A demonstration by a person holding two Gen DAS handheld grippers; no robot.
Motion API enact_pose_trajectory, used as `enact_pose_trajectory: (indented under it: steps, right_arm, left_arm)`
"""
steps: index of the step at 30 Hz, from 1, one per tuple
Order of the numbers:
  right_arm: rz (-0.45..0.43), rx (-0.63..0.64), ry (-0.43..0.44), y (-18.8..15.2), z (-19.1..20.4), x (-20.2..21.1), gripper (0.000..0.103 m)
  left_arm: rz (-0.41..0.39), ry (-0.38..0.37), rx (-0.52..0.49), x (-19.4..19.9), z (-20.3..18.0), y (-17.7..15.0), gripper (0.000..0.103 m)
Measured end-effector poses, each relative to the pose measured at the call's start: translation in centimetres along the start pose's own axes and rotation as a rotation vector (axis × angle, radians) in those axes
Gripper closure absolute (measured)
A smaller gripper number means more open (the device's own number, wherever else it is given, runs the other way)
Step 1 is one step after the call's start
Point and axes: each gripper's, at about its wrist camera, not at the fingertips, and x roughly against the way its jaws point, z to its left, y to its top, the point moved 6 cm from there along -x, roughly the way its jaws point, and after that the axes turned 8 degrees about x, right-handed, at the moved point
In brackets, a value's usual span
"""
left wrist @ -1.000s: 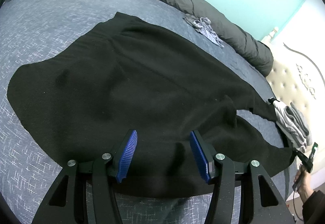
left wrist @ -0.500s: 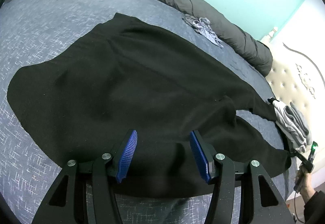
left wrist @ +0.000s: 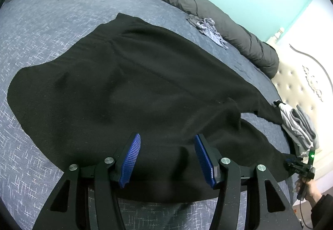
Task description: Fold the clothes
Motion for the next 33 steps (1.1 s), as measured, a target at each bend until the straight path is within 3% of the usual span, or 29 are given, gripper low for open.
enact_pose_trajectory:
  steps: [4, 7, 17, 23, 28, 30, 33]
  right_arm:
    - [-0.006, 0.002, 0.004, 0.2, 0.1, -0.4, 0.096]
    - [-0.022, 0.010, -0.004, 0.4, 0.5, 0.0, 0.100]
    - [-0.179, -0.021, -0.048, 4.5, -1.2, 4.3, 0.100]
    - [-0.091, 0.003, -0.113, 7.3, -1.4, 0.3, 0.100]
    - [0.073, -0.007, -0.145, 6.6, -2.0, -4.4, 0.100]
    - [0.057, -0.044, -0.196, 6.5, -2.9, -3.9, 0.091]
    - [-0.021, -0.152, -0.210, 5.5, -4.7, -1.1, 0.087]
  left_arm:
    - [0.003, -0.001, -0.001, -0.1, 0.0, -0.1, 0.045]
    - [0.003, -0.001, -0.003, -0.1, 0.0, -0.1, 0.045]
    - [0.005, -0.002, 0.003, -0.2, 0.0, -0.3, 0.045]
    - [0.009, 0.002, 0.003, -0.3, 0.0, -0.3, 0.045]
    - [0.014, 0.005, -0.002, -0.5, 0.0, -0.3, 0.045]
    - [0.014, 0.004, 0.000, -0.6, 0.0, -0.3, 0.045]
    - [0.009, 0.003, 0.004, -0.4, 0.1, -0.2, 0.045]
